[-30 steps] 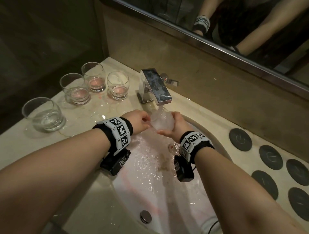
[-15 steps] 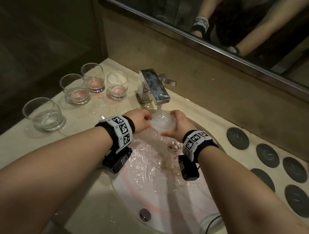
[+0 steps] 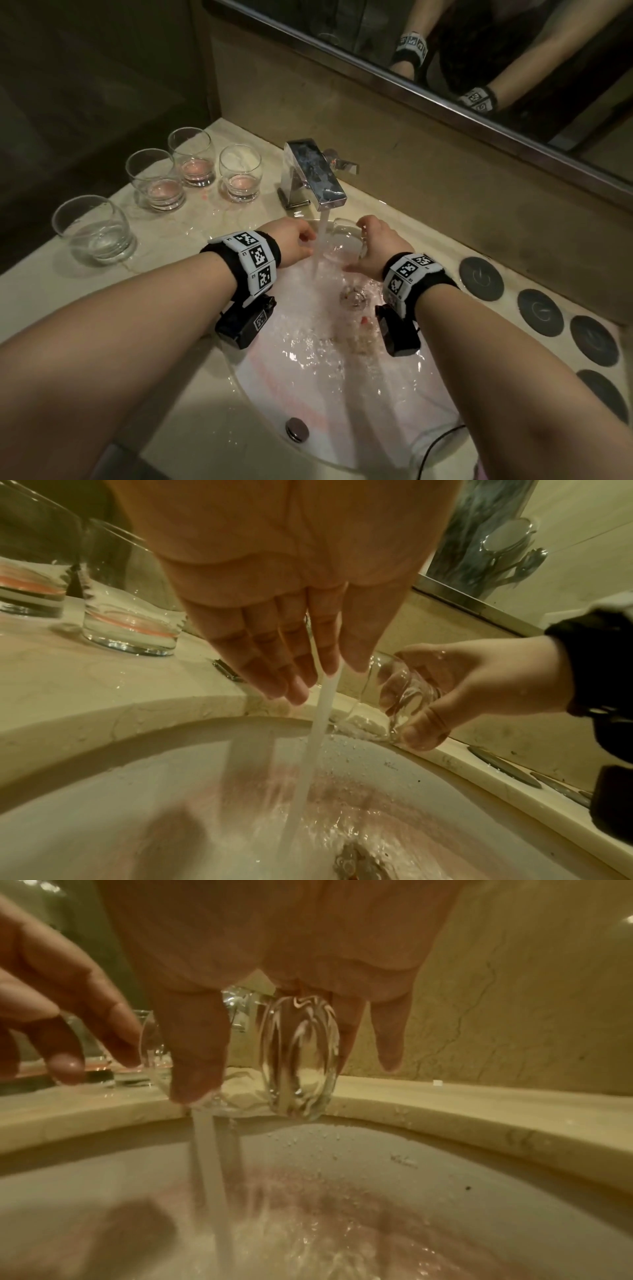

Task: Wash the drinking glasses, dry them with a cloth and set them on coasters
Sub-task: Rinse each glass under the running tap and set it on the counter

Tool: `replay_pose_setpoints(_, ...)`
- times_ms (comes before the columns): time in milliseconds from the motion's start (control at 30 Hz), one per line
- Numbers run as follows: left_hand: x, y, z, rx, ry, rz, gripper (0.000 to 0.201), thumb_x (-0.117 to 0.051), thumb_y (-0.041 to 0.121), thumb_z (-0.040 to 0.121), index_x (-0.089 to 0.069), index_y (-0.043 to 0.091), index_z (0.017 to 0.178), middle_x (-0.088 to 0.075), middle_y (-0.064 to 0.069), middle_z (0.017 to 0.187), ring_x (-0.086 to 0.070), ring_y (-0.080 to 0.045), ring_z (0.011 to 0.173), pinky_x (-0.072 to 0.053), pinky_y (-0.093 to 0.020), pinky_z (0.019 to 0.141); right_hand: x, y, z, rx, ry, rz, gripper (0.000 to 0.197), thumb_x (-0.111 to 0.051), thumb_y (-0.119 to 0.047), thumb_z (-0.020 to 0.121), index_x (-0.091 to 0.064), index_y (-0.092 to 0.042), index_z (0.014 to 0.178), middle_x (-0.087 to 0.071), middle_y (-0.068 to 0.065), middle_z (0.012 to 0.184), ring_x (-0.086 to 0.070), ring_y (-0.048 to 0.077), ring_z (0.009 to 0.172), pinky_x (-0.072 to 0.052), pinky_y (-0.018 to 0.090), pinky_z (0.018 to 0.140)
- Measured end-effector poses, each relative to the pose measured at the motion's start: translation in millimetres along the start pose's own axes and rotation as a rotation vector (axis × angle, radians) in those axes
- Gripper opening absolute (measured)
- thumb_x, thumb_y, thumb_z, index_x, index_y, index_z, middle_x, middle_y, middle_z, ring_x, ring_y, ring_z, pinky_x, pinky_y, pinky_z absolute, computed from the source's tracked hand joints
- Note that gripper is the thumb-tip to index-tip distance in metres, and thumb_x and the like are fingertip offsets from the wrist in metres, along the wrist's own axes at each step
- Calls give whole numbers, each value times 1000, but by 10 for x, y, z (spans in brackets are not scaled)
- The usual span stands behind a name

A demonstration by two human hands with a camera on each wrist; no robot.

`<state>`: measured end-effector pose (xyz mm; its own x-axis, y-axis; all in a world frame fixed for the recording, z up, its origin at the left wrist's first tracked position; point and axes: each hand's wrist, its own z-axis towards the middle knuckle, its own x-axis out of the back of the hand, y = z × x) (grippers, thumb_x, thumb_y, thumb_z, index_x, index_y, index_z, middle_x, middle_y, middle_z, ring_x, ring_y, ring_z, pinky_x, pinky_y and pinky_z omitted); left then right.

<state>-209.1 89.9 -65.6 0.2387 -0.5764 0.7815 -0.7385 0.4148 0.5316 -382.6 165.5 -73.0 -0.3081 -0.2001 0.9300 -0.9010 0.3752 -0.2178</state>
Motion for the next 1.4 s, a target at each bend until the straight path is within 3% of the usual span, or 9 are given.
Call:
replay_pose_setpoints(233, 26, -29, 13, 14, 7, -1, 36, -59, 26, 89, -54, 17, 124, -57, 0, 127, -56, -16, 108, -35, -19, 81, -88, -134, 81, -37, -46, 221, 82, -81, -43, 64, -35, -15, 126, -57, 5, 117, -58, 23, 101, -50, 35, 84)
replay_pose_setpoints(367, 61, -47, 41, 5, 7, 12, 36, -60, 29, 88, -55, 18, 122, -57, 0, 124, -56, -16, 106, -37, -20, 81, -93, -152, 84, -48, -66, 279, 78, -80, -40, 68, -34, -16, 126, -58, 4, 113, -57, 20, 95, -43, 29, 74)
replay_pose_setpoints(733, 82, -76, 59, -11, 5, 25, 36, -58, 27, 90, -54, 16, 124, -56, -1, 126, -54, -17, 109, -34, -18, 81, -122, -148, 89, -30, -57, 320, 78, -80, -34, 68, -34, -16, 129, -57, 2, 114, -54, 16, 92, -39, 25, 68)
replay_pose_setpoints(867, 76, -108, 58, -7, 3, 20, 35, -58, 26, 90, -55, 17, 123, -56, -1, 126, -54, -17, 109, -35, -19, 81, -101, -128, 73, -42, -58, 280, 89, -81, -41, 64, -31, -19, 134, -49, 3, 128, -55, 21, 107, -45, 29, 82)
replay_pose_setpoints(967, 64, -117, 53, 0, -11, 8, 35, -58, 25, 90, -55, 16, 124, -56, -1, 126, -55, -17, 109, -36, -19, 83, -56, -97, 40, -25, -74, 213, 89, -82, -45, 62, -33, -21, 134, -44, 3, 129, -53, 23, 109, -47, 37, 90)
replay_pose_setpoints(1167, -26, -131, 54, 22, 0, -90, 34, -60, 26, 88, -58, 14, 120, -60, -2, 121, -56, -17, 105, -38, -21, 85, 99, -33, -15, 35, -104, -65, 87, -81, -48, 61, -39, -24, 132, -44, 1, 121, -53, 21, 105, -50, 35, 84)
replay_pose_setpoints(1267, -103, -142, 57, 44, 21, -262, 32, -62, 28, 88, -60, 13, 115, -62, 0, 109, -54, -11, 94, -37, -18, 78, 126, -26, 25, 17, -113, 38, 86, -82, -47, 60, -42, -23, 131, -47, 2, 120, -54, 21, 103, -49, 34, 86)
replay_pose_setpoints(1400, -179, -153, 77, 20, 67, -439, 26, -65, 28, 86, -60, 11, 104, -61, 2, 97, -59, -17, 94, -41, -21, 75, -7, -79, 107, 26, -117, 327, 85, -85, -42, 58, -42, -20, 128, -58, 1, 110, -58, 16, 91, -50, 31, 80)
